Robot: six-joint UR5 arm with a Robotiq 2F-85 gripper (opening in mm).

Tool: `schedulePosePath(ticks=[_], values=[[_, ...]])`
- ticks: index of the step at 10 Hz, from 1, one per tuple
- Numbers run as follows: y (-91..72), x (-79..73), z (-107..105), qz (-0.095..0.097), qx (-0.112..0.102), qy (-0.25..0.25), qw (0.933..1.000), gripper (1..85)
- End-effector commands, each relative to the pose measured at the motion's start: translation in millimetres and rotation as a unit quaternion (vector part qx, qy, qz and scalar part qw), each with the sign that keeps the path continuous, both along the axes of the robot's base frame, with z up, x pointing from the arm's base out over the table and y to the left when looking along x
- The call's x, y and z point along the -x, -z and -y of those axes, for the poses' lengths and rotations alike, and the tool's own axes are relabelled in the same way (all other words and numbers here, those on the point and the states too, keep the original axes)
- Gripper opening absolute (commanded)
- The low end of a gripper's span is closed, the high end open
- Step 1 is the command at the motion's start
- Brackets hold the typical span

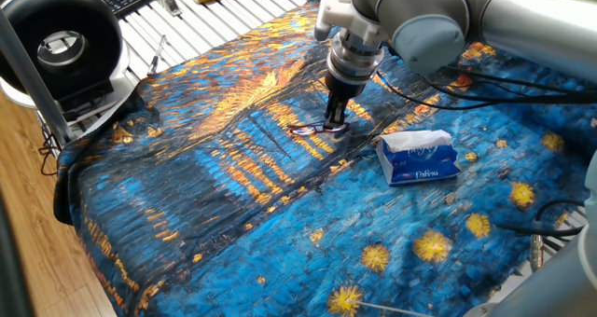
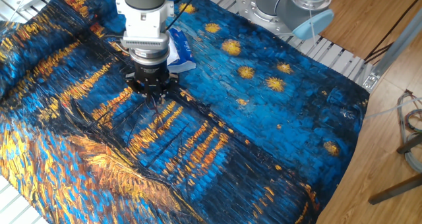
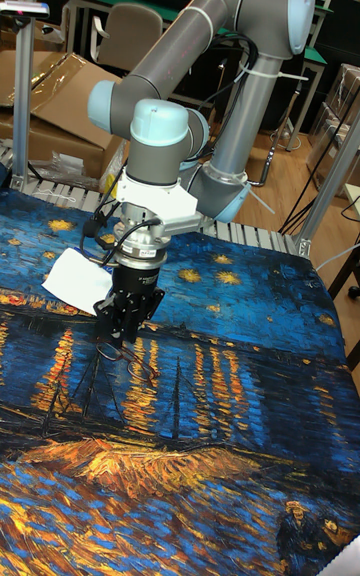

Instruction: Unfold the leg of the glasses (with one hand)

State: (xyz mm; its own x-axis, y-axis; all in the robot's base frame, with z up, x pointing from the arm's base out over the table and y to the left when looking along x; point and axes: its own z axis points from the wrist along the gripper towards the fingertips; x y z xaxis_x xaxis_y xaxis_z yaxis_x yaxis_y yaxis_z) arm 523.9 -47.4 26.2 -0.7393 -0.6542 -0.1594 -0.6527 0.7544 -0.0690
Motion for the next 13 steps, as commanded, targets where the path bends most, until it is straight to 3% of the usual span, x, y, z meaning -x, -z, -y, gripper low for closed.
schedulePosePath(ticks=[1,13], values=[[-2.2,-0.1,2.1,-0.001,0.001,0.004,1.0000,32.3],[2.1,-7.9,-2.4,0.005,0.004,-0.013,0.9999,33.3]])
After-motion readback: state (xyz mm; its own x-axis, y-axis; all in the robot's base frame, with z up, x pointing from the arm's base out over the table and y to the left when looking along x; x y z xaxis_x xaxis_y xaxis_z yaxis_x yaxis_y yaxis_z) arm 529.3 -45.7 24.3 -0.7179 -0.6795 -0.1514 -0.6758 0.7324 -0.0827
